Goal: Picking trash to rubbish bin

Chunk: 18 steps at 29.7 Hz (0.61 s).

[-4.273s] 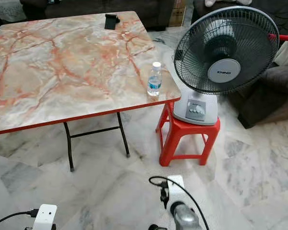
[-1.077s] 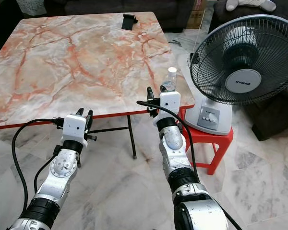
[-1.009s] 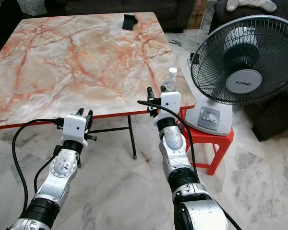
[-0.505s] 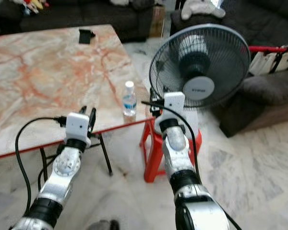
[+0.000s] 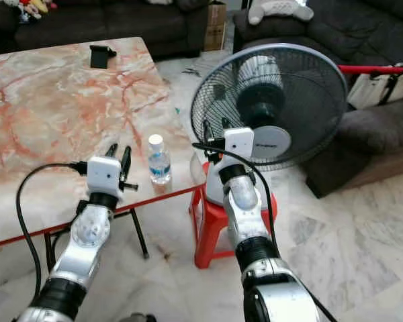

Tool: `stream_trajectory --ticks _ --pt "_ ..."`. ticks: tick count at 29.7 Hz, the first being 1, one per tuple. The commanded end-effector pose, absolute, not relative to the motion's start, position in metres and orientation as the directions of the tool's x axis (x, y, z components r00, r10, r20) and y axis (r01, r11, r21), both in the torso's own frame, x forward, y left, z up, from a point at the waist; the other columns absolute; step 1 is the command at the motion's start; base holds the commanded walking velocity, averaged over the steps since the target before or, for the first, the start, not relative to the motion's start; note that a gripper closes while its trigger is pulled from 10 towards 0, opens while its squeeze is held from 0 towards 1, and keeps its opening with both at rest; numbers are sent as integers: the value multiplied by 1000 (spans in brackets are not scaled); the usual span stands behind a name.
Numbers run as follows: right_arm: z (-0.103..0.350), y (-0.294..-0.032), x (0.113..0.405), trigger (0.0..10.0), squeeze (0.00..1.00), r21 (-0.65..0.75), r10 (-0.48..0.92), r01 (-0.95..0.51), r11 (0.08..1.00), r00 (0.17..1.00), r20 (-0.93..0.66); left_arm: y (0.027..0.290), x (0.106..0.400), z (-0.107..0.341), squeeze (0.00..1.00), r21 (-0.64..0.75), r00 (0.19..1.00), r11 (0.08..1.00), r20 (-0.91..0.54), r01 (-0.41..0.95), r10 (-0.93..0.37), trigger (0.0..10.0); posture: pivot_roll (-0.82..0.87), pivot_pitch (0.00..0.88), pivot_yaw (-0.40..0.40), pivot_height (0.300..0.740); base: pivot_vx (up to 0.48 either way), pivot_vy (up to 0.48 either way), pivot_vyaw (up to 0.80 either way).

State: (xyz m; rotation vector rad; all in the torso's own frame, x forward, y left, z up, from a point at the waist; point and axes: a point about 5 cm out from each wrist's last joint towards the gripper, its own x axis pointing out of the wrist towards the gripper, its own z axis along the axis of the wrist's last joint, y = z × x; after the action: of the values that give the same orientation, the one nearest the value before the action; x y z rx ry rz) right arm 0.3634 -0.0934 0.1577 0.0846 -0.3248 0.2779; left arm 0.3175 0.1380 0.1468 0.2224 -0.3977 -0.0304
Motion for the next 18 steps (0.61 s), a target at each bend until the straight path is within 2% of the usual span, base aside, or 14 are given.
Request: stream_trajectory --ticks 1,11,18 --pt "160 -90 363 10000 0 46 264 -296 954 902 341 141 316 146 0 207 923 978 381 -26 -56 10000 112 135 -25 740 0 0 0" --pt "161 -91 362 10000 0 23 271 -297 955 900 340 141 315 150 0 199 917 980 395 -28 -54 10000 113 135 -26 740 0 0 0" --pt "163 -92 360 10000 0 30 271 -301 953 894 357 137 315 149 0 199 920 980 386 -13 -66 10000 112 136 -24 740 0 0 452"
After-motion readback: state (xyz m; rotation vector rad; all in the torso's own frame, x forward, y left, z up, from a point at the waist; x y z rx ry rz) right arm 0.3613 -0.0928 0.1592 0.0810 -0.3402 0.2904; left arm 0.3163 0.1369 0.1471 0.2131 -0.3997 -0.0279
